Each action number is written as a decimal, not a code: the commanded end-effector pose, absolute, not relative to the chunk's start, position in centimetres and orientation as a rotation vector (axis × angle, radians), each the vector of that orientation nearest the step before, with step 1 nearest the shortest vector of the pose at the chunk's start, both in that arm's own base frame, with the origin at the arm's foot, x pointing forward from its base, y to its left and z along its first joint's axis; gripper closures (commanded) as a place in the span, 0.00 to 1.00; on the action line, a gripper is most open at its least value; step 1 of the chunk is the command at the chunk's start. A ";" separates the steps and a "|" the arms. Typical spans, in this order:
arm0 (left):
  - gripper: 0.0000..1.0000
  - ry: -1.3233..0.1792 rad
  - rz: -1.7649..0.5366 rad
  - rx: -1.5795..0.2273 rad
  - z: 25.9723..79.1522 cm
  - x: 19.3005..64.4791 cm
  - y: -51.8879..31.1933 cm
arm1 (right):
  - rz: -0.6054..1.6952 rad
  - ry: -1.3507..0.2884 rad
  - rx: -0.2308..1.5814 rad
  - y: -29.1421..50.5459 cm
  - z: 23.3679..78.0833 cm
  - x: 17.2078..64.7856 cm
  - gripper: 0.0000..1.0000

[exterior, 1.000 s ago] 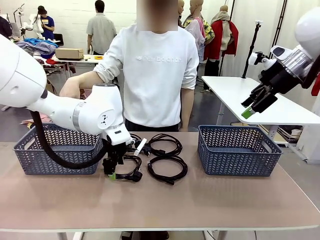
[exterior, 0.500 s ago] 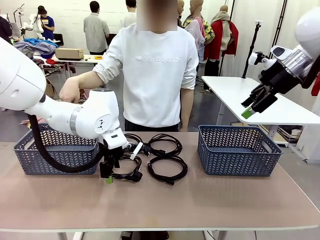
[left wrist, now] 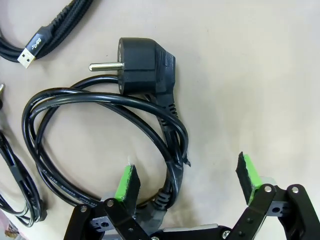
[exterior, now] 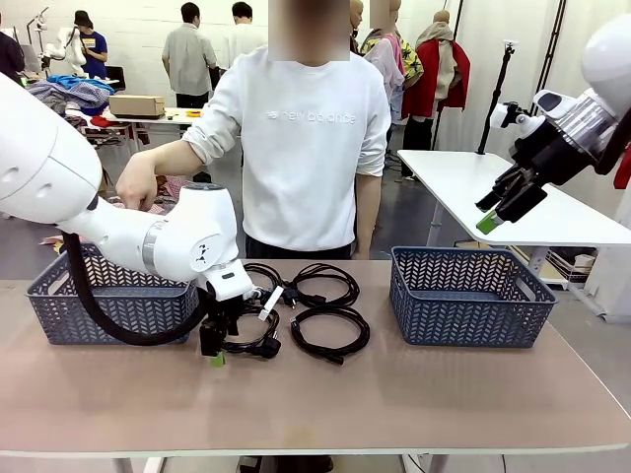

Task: Organize the cables according to human instructions.
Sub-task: Pick up a bundle of cables and place it in the basket indicated by the human.

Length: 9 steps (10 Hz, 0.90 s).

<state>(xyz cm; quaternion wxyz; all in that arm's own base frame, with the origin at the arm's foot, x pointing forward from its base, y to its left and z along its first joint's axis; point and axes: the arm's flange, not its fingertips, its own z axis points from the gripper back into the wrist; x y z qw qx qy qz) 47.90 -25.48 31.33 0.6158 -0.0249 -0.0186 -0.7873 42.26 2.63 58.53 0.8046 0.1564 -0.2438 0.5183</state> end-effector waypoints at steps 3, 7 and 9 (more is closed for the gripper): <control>0.33 -0.061 -1.835 -0.014 31.4 48.4 -25.5 | 1.110 -0.522 0.333 2.6 58.8 42.4 0.00; 0.73 -0.052 -1.838 -0.015 31.5 48.5 -25.6 | 1.110 -0.522 0.333 2.6 58.8 42.4 0.00; 0.93 -0.051 -1.845 -0.013 31.6 48.4 -25.6 | 1.110 -0.522 0.333 2.6 58.8 42.4 0.00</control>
